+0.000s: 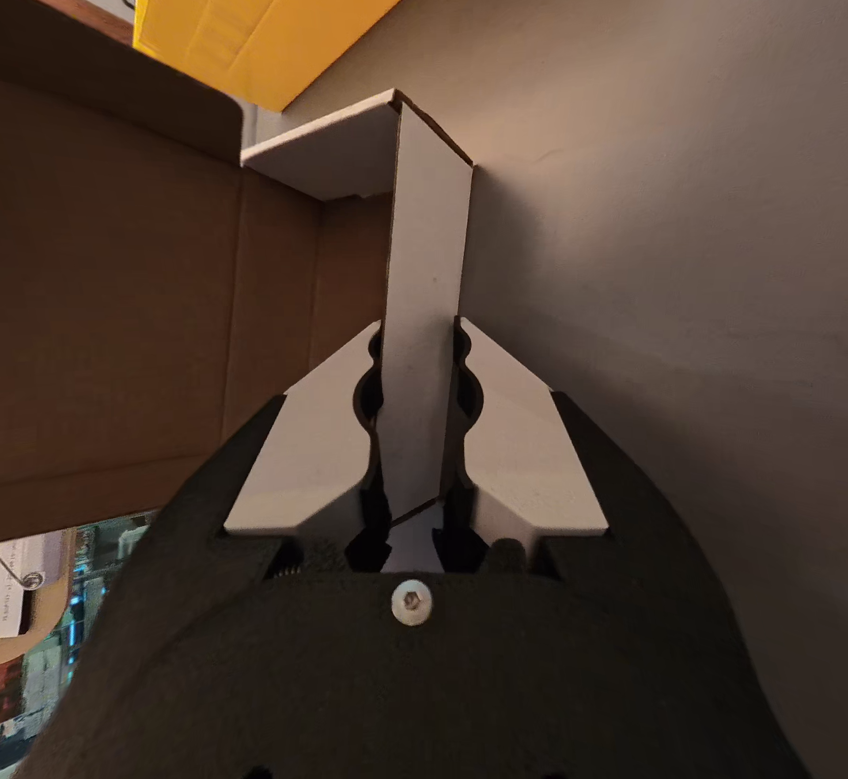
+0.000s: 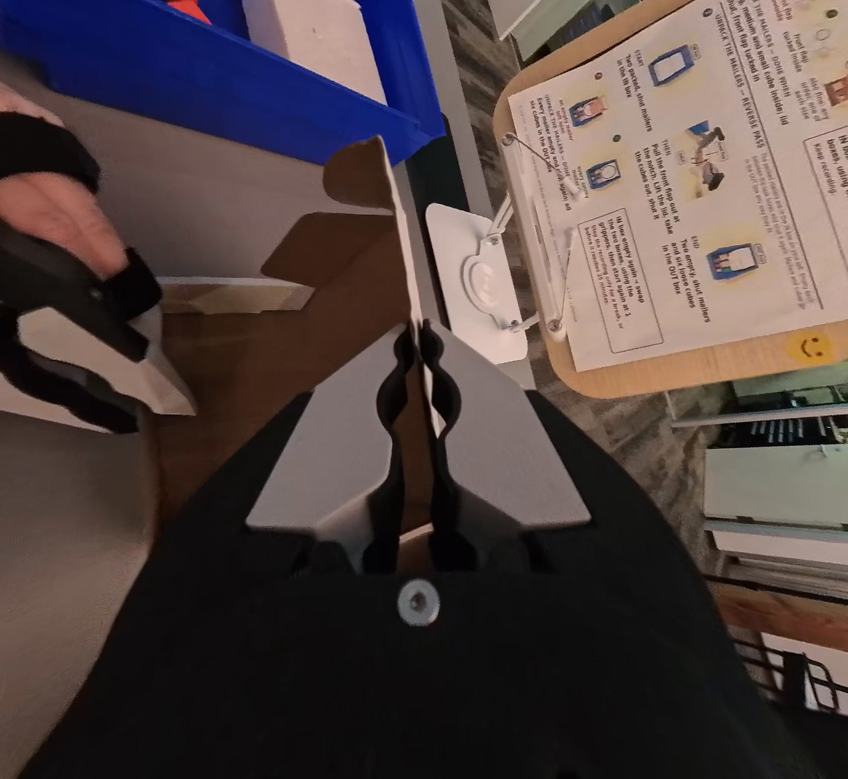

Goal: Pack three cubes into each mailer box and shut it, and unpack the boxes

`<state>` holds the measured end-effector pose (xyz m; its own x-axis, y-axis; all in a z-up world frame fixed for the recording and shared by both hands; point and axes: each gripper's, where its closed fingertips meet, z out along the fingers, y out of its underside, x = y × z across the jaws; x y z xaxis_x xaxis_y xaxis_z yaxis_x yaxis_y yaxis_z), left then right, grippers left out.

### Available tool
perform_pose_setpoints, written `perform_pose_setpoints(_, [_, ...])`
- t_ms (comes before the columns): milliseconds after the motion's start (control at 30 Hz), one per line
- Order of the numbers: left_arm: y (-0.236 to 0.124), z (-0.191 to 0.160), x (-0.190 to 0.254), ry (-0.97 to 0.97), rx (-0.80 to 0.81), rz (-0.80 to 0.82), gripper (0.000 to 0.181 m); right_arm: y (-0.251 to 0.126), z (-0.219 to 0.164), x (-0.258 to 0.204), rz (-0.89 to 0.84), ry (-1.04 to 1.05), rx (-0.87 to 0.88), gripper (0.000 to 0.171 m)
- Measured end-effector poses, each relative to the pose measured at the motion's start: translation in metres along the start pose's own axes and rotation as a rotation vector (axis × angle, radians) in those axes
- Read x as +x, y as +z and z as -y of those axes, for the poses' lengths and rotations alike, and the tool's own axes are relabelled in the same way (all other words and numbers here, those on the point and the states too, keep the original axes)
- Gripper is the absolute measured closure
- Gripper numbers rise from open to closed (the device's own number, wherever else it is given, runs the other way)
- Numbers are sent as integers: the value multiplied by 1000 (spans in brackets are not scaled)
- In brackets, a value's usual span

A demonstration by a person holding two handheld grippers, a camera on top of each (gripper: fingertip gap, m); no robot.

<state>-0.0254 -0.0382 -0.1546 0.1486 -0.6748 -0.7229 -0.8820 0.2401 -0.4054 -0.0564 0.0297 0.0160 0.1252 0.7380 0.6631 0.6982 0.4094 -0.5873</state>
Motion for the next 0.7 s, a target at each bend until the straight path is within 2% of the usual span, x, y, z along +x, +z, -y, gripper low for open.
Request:
perform_pose_setpoints(167, [-2, 0, 3, 9, 4, -8, 158, 40, -19, 32, -47, -126, -170, 169])
perform_pose_setpoints(400, [0, 0, 1, -17, 8, -5, 149, 94, -59, 31, 48, -245, -309, 169])
perform_pose_setpoints(700, [-1, 0, -1, -60, 26, -16, 149, 136, -101, 16, 66, -134, -356, 157])
